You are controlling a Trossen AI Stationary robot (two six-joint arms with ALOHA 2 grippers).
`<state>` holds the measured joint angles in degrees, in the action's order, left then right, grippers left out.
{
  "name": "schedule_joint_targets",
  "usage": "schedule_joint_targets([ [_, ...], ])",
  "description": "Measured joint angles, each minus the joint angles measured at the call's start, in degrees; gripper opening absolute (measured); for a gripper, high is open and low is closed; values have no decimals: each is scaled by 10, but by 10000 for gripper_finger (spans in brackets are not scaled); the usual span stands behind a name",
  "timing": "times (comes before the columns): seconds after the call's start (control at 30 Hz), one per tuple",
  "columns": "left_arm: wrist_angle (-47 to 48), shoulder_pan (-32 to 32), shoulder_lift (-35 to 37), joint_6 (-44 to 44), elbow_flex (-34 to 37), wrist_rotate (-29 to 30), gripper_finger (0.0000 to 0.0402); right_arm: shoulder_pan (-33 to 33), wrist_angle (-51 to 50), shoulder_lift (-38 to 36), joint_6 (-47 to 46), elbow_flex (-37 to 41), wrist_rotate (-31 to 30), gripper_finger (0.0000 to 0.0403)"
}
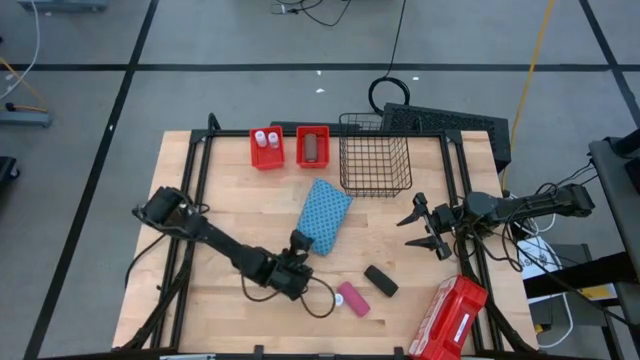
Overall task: Pick & Place Medicine items
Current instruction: Put the blue patient gown into the black wire basket
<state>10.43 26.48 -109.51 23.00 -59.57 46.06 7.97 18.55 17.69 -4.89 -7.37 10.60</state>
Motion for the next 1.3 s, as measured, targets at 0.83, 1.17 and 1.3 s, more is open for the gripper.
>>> schedule_joint_targets([
  [0.83, 12, -177, 3, -10, 10, -226, 293, 0, 0, 0, 0, 0, 0, 242],
  [1.17, 13, -191, 1, -89, 11, -289, 143, 0, 0, 0, 0, 0, 0, 242],
  [1.3, 18, -191, 0, -98, 11, -292, 109, 0, 0, 0, 0, 0, 0, 242],
])
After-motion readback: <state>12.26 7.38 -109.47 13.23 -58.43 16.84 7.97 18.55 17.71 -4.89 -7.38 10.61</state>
